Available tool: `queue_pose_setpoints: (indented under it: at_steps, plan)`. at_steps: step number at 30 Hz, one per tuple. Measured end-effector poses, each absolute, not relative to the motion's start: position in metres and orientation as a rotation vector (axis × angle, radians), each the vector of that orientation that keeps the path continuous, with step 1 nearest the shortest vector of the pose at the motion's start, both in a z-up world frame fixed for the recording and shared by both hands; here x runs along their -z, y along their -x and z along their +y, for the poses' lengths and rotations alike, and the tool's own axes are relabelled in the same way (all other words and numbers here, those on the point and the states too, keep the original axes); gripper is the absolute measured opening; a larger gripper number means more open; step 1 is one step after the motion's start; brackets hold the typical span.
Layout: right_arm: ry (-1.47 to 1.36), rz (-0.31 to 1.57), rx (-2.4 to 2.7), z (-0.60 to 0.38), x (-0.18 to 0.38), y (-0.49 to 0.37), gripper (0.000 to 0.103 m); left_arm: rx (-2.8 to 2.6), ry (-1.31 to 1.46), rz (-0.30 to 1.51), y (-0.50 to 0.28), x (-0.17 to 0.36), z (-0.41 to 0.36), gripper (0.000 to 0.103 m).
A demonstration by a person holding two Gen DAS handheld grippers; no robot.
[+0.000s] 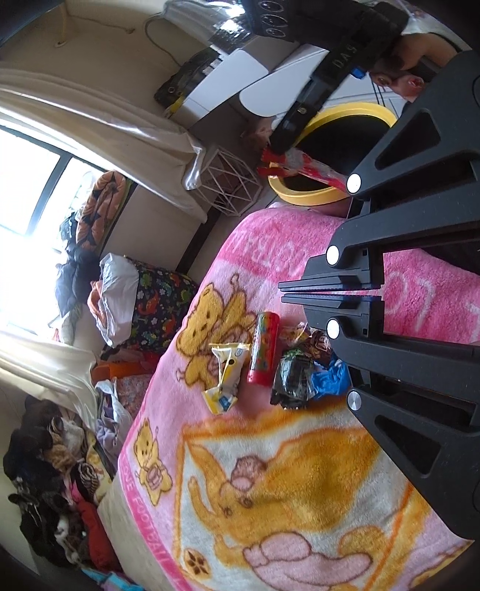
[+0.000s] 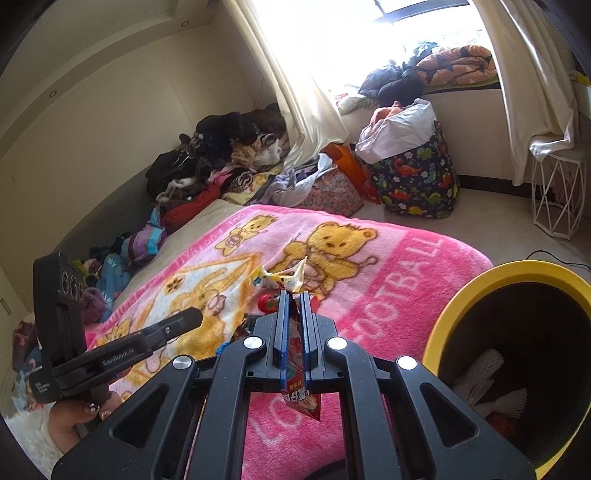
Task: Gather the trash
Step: 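Carry both wrappers over the yellow bin and open both tools to drop them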
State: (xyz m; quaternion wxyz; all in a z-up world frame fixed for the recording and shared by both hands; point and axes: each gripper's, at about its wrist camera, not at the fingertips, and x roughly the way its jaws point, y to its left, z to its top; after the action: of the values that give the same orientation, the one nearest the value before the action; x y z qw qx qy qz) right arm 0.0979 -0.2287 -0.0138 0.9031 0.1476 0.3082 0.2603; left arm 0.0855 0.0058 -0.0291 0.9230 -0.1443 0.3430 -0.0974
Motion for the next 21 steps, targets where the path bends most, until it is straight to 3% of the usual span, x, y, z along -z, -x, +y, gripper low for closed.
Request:
queue_pose_setpoints:
  at_steps: [6,10,14,21]
  plan:
    - [-0.335,0.619,-0.503,-0.248,0.011,-0.097,0.006,0.198,0.268,0.774,-0.09,0.046,-0.004,0.001]
    - [-0.355,0.608,-0.473,-0.263,0.011,-0.096,0.006,0.186,0.257,0.859,-0.095,0.066,-0.011,0.014]
    - [-0.379,0.596,-0.438,-0.281,0.011,-0.094,0.006,0.176,0.29,0.929,-0.099,0.088,-0.016,0.015]
    - [-0.411,0.574,-0.372,-0.316,0.011,-0.09,0.006,0.091,0.291,0.996,-0.111,0.115,-0.023,0.026]
